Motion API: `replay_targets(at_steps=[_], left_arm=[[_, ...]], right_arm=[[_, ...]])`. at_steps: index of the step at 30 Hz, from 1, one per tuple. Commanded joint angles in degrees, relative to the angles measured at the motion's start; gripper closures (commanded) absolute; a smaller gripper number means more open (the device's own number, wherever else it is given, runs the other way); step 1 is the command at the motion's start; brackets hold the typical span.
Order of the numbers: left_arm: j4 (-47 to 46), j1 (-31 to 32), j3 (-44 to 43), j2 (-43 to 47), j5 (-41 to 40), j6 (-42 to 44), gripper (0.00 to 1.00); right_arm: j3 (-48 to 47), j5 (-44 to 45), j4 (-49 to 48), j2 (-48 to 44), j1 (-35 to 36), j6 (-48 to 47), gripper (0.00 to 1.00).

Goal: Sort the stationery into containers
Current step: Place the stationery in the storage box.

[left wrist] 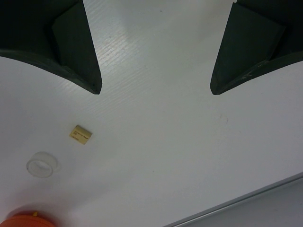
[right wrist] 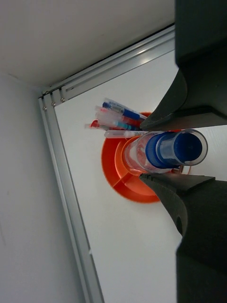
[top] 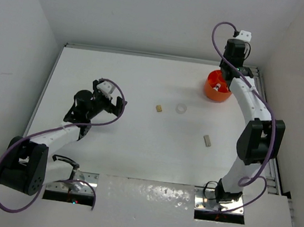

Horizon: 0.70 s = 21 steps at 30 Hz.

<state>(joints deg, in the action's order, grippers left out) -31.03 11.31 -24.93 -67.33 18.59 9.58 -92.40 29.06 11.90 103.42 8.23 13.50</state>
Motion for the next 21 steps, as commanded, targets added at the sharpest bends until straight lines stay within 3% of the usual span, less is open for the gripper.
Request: replay_targets(at_steps=[1,21], left_arm=[[-2.1,0.6,-0.2,0.6,0.2,-0.4,0.03],[-1.1,0.4,-0.4,0.6,-0.2,-0.2,0.03]], right_arm=[[-2.5,4.2,-1.1,2.3,-0.6,0.8,1.0],[2.4,-2.6,-7.1,10.5,-3.9,3.4,1.0]])
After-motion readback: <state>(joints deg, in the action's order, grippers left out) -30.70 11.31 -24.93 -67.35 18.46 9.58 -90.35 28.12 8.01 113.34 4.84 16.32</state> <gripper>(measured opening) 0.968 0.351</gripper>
